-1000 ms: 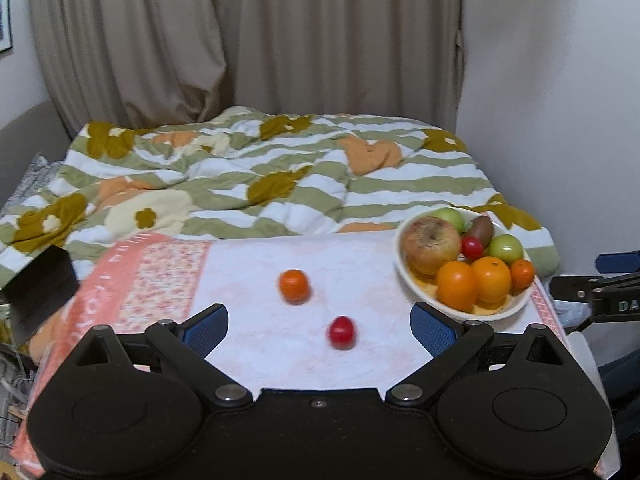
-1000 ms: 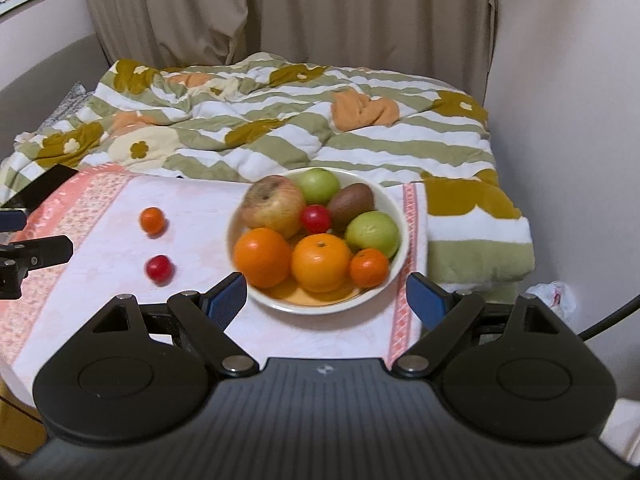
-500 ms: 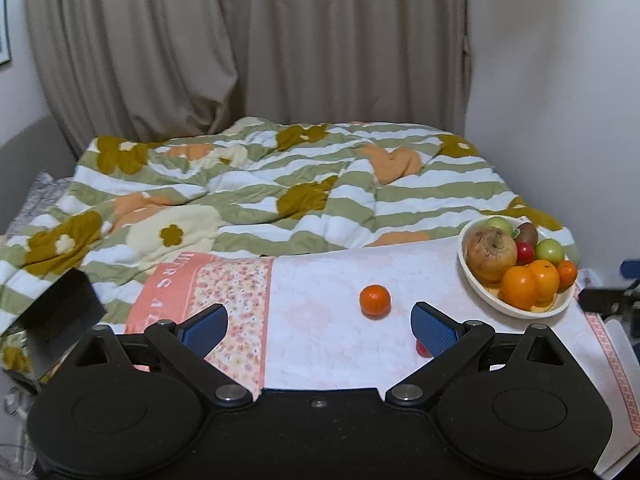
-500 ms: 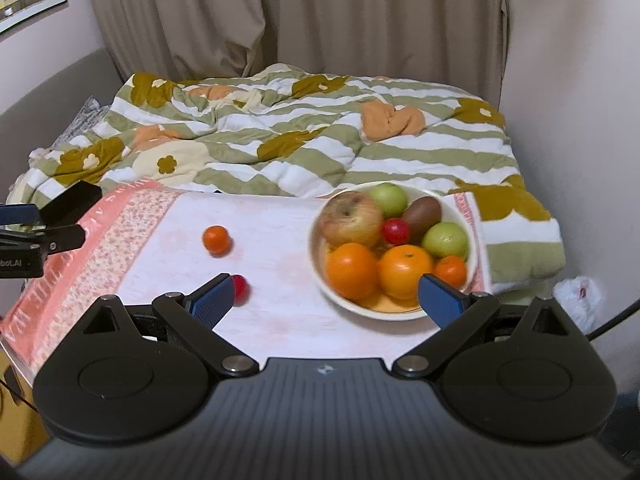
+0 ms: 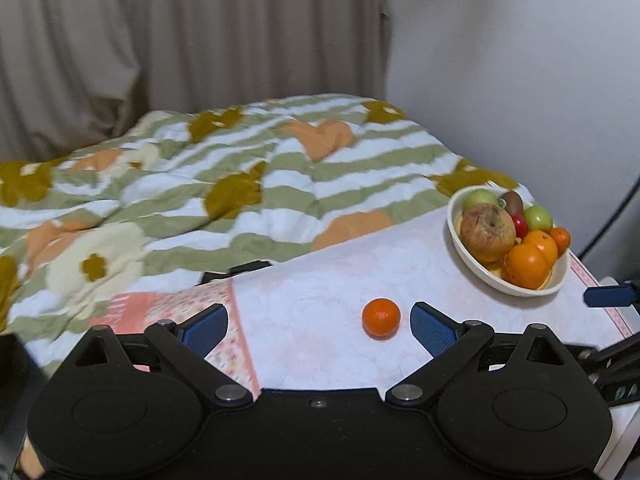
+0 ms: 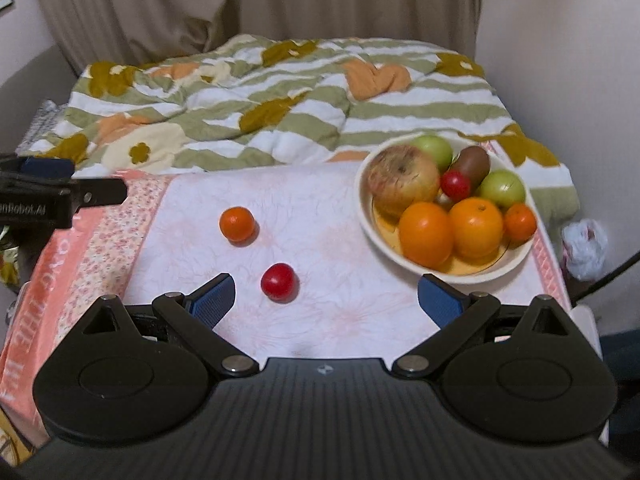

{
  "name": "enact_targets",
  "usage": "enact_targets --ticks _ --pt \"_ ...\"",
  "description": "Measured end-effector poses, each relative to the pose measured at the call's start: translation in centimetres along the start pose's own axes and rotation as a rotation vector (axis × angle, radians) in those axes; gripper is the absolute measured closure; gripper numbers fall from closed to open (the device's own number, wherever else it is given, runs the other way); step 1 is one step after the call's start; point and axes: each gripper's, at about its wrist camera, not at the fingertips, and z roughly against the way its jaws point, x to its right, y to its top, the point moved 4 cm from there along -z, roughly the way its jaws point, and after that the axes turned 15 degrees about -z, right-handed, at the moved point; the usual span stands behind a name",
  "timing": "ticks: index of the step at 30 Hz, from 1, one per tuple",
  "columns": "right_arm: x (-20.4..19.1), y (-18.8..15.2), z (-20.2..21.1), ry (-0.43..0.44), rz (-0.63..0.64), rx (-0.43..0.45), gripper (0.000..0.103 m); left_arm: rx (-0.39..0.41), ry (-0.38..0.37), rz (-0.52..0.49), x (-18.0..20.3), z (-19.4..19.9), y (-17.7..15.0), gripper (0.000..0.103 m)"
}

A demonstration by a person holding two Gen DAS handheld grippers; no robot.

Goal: Organize fruits
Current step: 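Move both tools back toward the last tangerine and tomato, then grasp the tangerine with the left tool while the right tool grasps the red tomato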

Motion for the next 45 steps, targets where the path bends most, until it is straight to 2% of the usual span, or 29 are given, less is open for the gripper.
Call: enact_targets --ticks 4,10,12,17,19,22,23,25,26,33,43,45 --pt "-1.3 -0.6 -2.2 -0.048 -0.012 -0.007 0.000 -0.014 -0.082 -0.059 -0.2 -3.2 0.2 0.005" --pt "-2.0 -1.3 -4.7 -0.069 -0.038 -0.039 0.000 -0.038 -0.190 -0.102 0.7 -7.0 -0.1 0.010" --pt "-2.0 -1.6 -5.2 -0.069 -0.041 -0.051 0.000 -0.050 -0.219 -0.106 1.1 -8.1 0.0 0.022" --pt "-2.2 -2.0 -6.2 -0.071 -0.041 -0.071 0.000 -0.080 -0.261 -0.120 2.4 -10.3 -0.3 0.036" --pt "-2.4 -2.0 -6.7 -0.070 -0.038 -0.078 0.000 -0.087 -0.271 -0.127 2.8 -10.8 -0.3 0.037" --pt "-2.5 -2.2 -7.2 -0.066 -0.035 -0.088 0.000 -0.094 -0.285 -0.137 3.3 -11.4 -0.4 0.044" --pt "-2.5 -2.2 -7.4 -0.064 -0.034 -0.094 0.005 -0.095 -0.290 -0.140 3.5 -11.6 -0.5 0.045" --pt "-2.7 -2.2 -7.8 -0.062 -0.032 -0.103 0.008 -0.098 -0.294 -0.140 3.7 -12.0 -0.5 0.052" --pt "-2.7 -2.2 -8.0 -0.060 -0.031 -0.104 0.009 -0.103 -0.295 -0.138 3.7 -12.2 -0.6 0.062" --pt "-2.8 -1.9 -8.8 -0.042 -0.020 -0.116 0.023 -0.103 -0.263 -0.152 3.7 -12.0 -0.7 0.062" --pt "-3.3 -1.7 -9.6 -0.007 -0.005 -0.114 0.033 -0.130 -0.203 -0.116 2.1 -11.1 -2.2 0.062" --pt "-3.3 -1.6 -9.9 -0.002 -0.003 -0.112 0.040 -0.133 -0.194 -0.107 1.9 -10.8 -2.5 0.062"
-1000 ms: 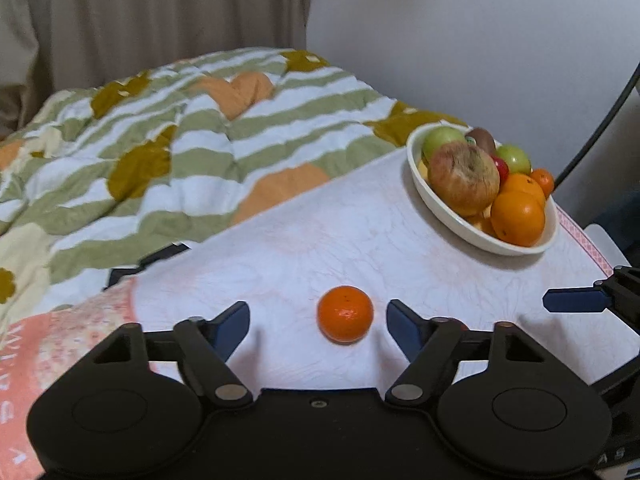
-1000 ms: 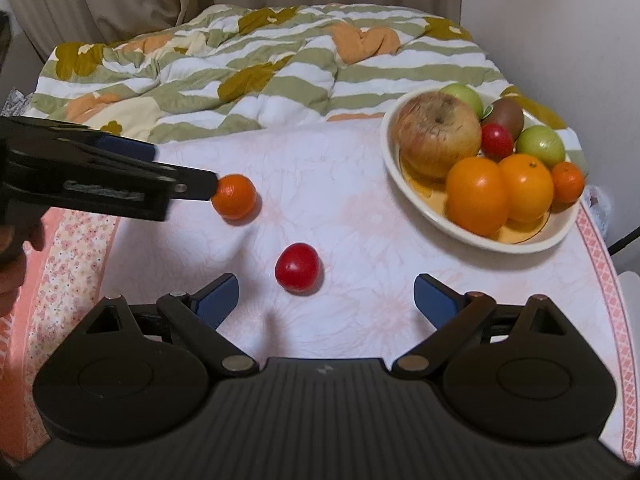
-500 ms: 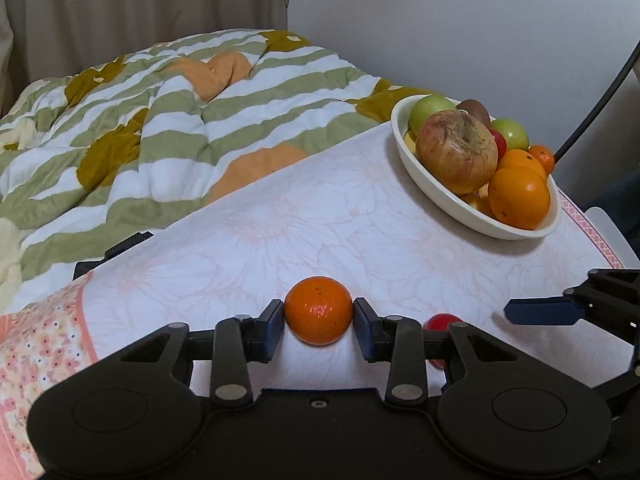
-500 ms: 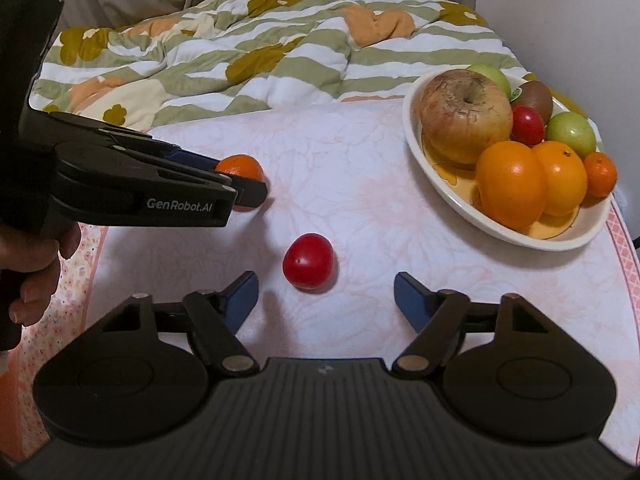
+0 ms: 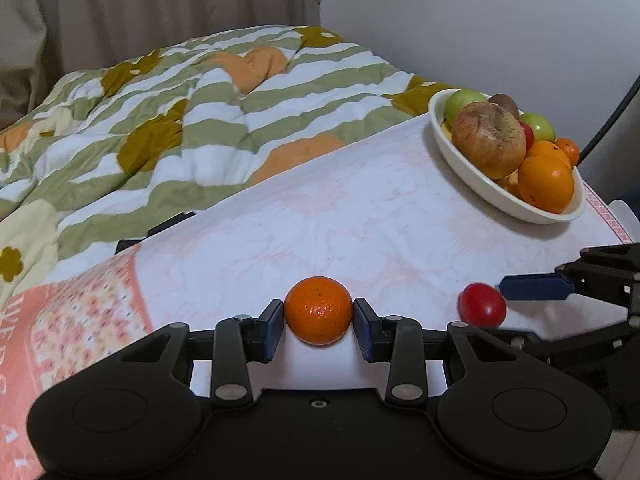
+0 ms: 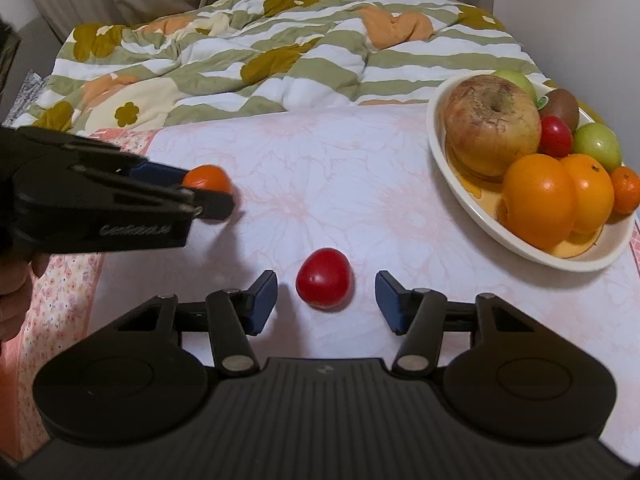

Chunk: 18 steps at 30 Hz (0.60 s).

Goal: Organize fruits
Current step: 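Grasp the tangerine with the left tool while the right tool grasps the red tomato, then carry the tangerine and the tomato over the duck bowl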

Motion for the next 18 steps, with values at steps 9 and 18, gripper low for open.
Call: enact_targets --ticks 9,18 --pt "-0.5 -0.1 0.3 -0.005 0.027 0.018 0.057 0.015 0.032 0.049 0.0 2.2 -1.2 0.062" --pt "0.3 -0.1 4.3 0.000 0.015 0.068 0.058 0.085 0.066 0.072 1.7 6.3 -0.4 0.062"
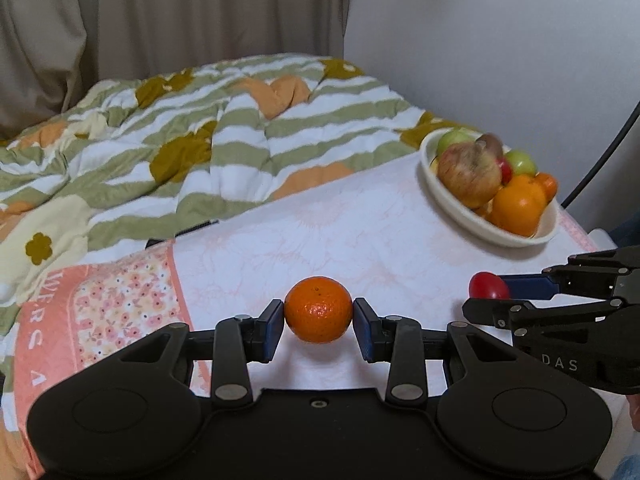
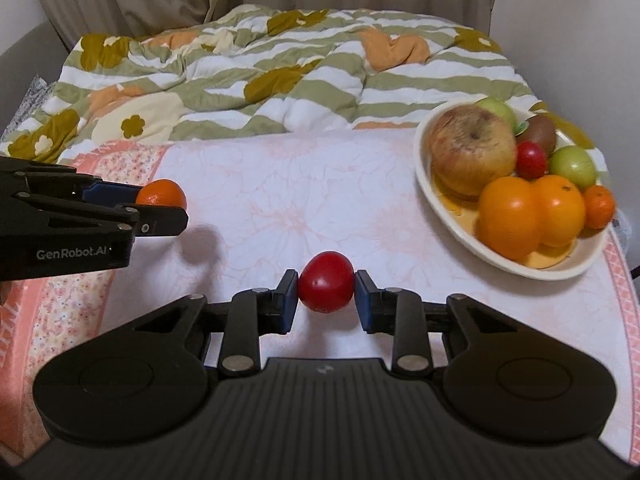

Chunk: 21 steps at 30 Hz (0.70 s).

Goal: Organize fruits
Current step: 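Carry the tangerine and the tomato over the duck bowl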

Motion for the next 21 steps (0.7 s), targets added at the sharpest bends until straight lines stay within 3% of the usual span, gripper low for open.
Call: enact_targets --ticks 12,21 --pt "5.8 2.3 6.8 0.045 0.016 0.063 0.058 0.078 0.091 0.056 6.1 4.7 3.6 0.062" --pt "12.5 5.1 9.4 0.089 0.072 0.095 0.058 0.103 0.168 0.141 10.9 4.8 6.7 0.062"
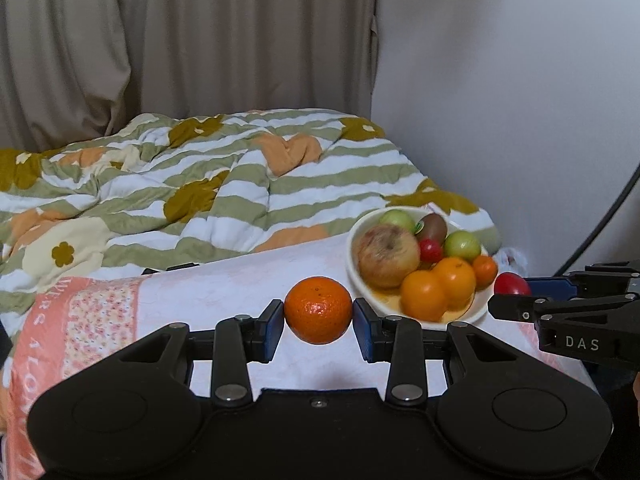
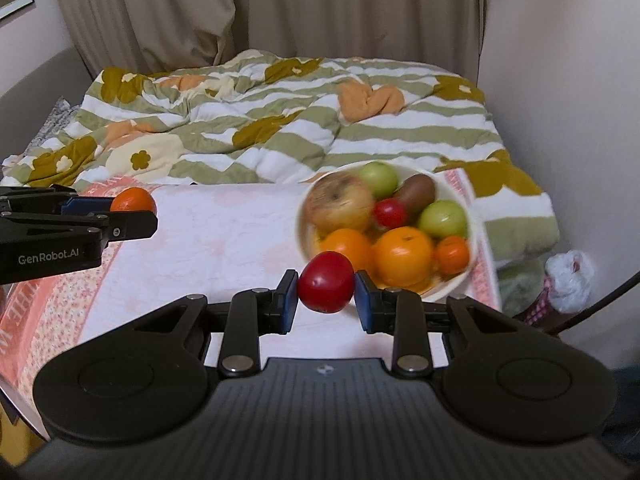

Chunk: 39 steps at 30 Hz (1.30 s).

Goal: Organize fruits
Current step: 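Carry the tangerine and the tomato over the duck bowl, then open the left tool over the bowl while the right tool releases the tomato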

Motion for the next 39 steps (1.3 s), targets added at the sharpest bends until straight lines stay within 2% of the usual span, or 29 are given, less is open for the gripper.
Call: enact_targets --ticks 7,13,21,26,28,29,30,32,39 --pt "3.8 2.3 -0.4 0.039 0.044 0.007 0.058 -0.002 0.034 0.050 3.7 -1.8 1.6 0.062" --pt "6.2 3.7 -1.7 0.056 0.059 -0.009 0.058 -0.029 0.045 0.060 5.7 -4.9 2.5 0.062" --pt "8.3 4.2 -4.5 0.052 0.033 -0.044 0.057 -0.090 0.058 0.032 6.2 -9.7 2.5 0.062" --pt "8.8 4.4 -5.6 0.048 0.016 -0.059 0.058 -0.121 0.049 0.035 5.8 -11.4 2.3 0.061" --pt "9.0 4.5 -5.9 0.046 0.007 -0.060 0.058 -0.122 0.054 0.036 5.6 -11.4 2.3 0.046" --pt "9.0 4.5 -5.9 0.044 0.001 -0.061 0.058 -0.114 0.060 0.033 5.6 -11.3 2.5 0.024" --pt "9.1 4.5 -5.9 0.044 -0.005 -0.061 0.058 -0.097 0.069 0.028 5.6 -11.0 2.7 0.010" --pt "9.1 4.7 -6.0 0.041 -0.012 -0.060 0.058 -0.073 0.085 0.022 5.4 -10.2 3.0 0.008" --pt "8.8 5.3 -6.0 0.046 -0.014 -0.057 0.058 -0.087 0.103 0.074 3.9 -8.7 2.7 0.008"
